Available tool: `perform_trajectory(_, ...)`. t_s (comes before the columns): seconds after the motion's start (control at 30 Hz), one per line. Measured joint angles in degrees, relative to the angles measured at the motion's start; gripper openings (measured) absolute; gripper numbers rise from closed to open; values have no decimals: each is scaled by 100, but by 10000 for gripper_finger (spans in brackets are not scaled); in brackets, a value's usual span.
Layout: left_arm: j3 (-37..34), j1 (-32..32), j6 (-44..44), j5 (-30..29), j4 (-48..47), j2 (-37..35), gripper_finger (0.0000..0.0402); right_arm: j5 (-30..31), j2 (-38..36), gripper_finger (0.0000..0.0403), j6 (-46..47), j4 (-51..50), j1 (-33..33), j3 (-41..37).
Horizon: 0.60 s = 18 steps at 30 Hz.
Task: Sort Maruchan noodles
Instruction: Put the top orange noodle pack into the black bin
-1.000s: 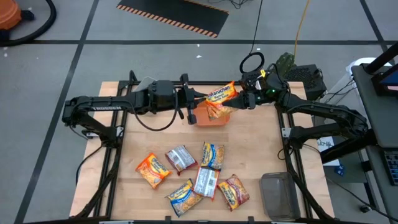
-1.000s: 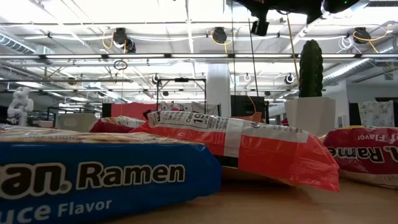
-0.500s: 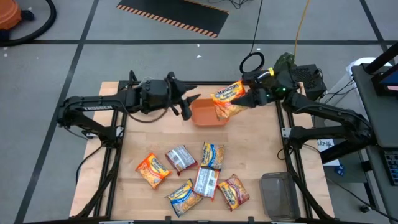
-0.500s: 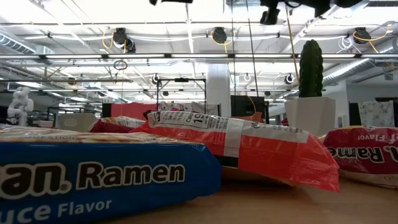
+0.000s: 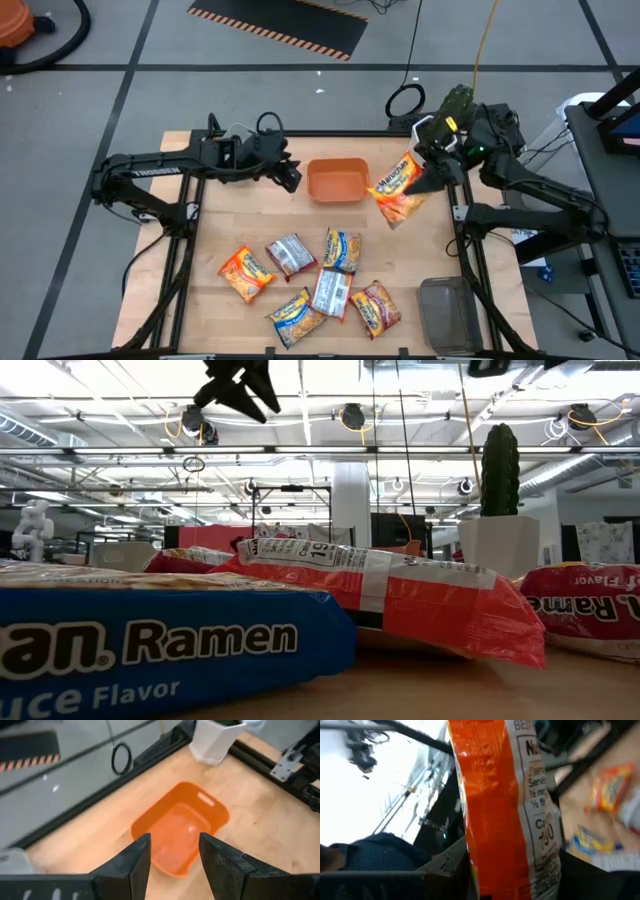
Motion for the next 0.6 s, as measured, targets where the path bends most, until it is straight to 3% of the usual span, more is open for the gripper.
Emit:
perform_trajectory(0.33, 0, -122, -606, 214, 265, 2, 173, 15, -847, 145, -506, -1789, 6, 0)
perform_trajectory(0.6, 0, -55, 109, 497, 234, 2, 173, 62, -1543, 145, 233, -2325, 8, 4)
